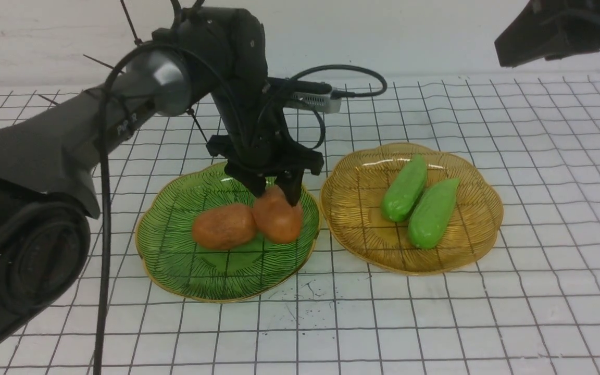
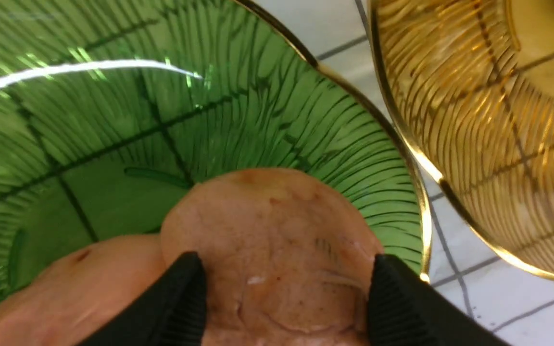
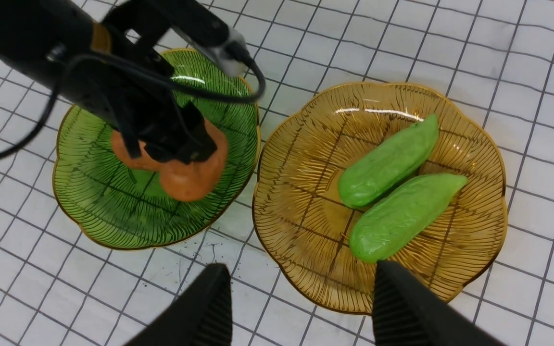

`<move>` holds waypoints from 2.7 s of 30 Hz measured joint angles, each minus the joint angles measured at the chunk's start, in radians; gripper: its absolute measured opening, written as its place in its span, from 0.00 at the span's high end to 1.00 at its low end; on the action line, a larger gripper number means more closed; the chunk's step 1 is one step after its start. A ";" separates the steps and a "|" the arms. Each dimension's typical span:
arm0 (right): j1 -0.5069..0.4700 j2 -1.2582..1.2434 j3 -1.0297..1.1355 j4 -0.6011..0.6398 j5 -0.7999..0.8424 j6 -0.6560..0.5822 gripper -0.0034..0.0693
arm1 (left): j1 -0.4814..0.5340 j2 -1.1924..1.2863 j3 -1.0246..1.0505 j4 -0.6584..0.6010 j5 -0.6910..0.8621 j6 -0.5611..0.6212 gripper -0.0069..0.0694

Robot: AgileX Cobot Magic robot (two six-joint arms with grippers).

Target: Put different types of vegetables on the plate.

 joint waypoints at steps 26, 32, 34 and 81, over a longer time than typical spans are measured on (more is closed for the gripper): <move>0.000 -0.890 0.513 -0.149 -0.251 0.071 0.85 | -0.006 -0.417 0.004 0.009 0.002 -0.009 0.91; 0.000 -1.114 0.858 -0.246 -0.641 0.228 0.96 | -0.006 -0.668 0.119 -0.041 0.009 0.016 0.92; 0.000 -1.167 0.967 -0.262 -0.800 0.269 0.97 | -0.006 -0.743 0.169 -0.037 0.009 0.023 0.92; 0.000 -1.223 1.207 -0.277 -1.411 0.276 0.97 | -0.006 -1.672 1.020 0.061 -0.135 0.036 0.92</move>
